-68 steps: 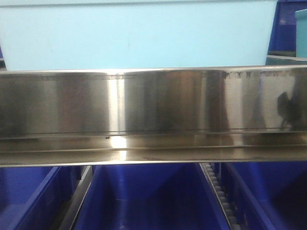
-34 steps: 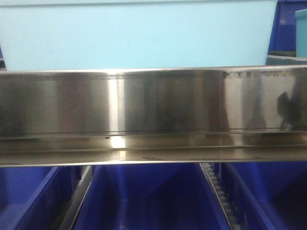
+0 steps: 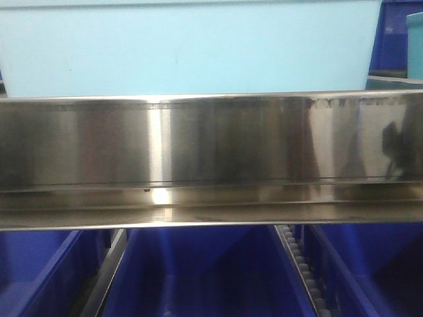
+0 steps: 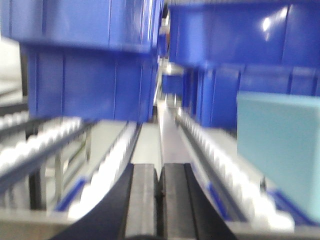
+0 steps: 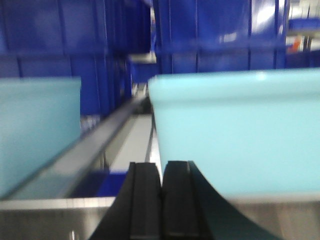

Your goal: Move two blue bins to right shelf middle

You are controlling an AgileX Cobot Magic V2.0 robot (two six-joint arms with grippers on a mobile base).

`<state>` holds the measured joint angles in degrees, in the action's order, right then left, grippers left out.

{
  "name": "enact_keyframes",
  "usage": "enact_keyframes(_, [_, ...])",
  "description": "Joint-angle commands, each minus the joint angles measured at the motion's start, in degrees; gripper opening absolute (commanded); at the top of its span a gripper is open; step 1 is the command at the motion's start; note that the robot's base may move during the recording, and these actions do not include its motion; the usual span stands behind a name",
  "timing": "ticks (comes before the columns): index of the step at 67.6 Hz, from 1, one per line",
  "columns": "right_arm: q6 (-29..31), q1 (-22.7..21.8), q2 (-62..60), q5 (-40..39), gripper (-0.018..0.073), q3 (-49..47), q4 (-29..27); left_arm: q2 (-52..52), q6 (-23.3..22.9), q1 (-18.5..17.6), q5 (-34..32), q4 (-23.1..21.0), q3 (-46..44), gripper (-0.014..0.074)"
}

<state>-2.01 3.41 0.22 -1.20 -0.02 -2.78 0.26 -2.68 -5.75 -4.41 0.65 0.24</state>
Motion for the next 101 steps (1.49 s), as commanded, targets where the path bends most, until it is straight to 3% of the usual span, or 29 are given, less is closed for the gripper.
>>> enact_keyframes(1, [0.2,0.1,-0.2,-5.7,-0.0162,0.0,0.4,-0.3,0.2,-0.2,-6.8,0.0,-0.2,-0.0111])
enact_keyframes(9, [0.2,0.1,-0.2,-1.5,-0.0162,-6.8,0.4,-0.3,0.2,-0.2,-7.8,-0.1,-2.8,-0.0111])
enact_keyframes(18, [0.2,0.1,0.8,7.7,-0.0162,-19.0,0.5,0.4,0.2,-0.2,3.2,-0.2,-13.5,-0.0104])
enact_keyframes(27, [0.2,0.1,6.9,12.4,-0.0127,-28.6,0.5,5.8,0.2,-0.2,16.7,-0.2,-25.0,0.0038])
enact_keyframes(32, [0.2,0.1,10.8,13.9,-0.0001,-32.8,0.5,9.9,0.2,-0.2,22.2,-0.2,-31.0,0.0176])
enact_keyframes(38, [0.2,0.1,15.4,14.9,0.0242,-37.1,0.5,15.2,0.2,-0.2,27.3,-0.2,-36.9,0.0377])
enact_keyframes(44, [0.2,0.1,19.0,15.6,0.0457,-39.8,0.5,20.4,0.2,-0.2,30.9,-0.2,-41.7,0.0493])
enact_keyframes(49, [0.2,0.1,21.6,17.2,0.0578,-41.6,0.5,24.7,0.2,-0.2,32.0,-0.2,-44.8,0.0551])
enact_keyframes(55, [0.3,0.1,24.5,17.5,0.0568,-43.3,0.5,27.5,0.2,-2.4,32.2,-0.2,-47.1,0.0578])
enact_keyframes(62, [0.3,1.3,28.4,20.1,0.0568,-47.3,0.5,30.7,0.2,-8.0,33.6,-0.2,-50.4,0.0577])
enact_keyframes(67, [1.7,4.0,32.2,24.5,0.0568,-51.8,0.5,34.4,0.2,-12.2,36.9,0.0,-53.9,0.0569])
enact_keyframes(75, [2.6,9.9,39.5,33.2,0.0568,-60.3,0.5,41.2,0.1,-15.7,43.6,0.0,-60.8,0.0547])
enact_keyframes(89, [2.6,20.8,55.6,47.8,0.0568,-75.5,0.5,55.1,-0.5,-16.2,55.2,-0.6,-74.3,0.0535])
enact_keyframes(101, [-1.2,22.5,69.3,62.6,0.0568,-89.1,0.5,66.6,-2.0,-16.2,68.8,-0.6,-85.8,0.0535])
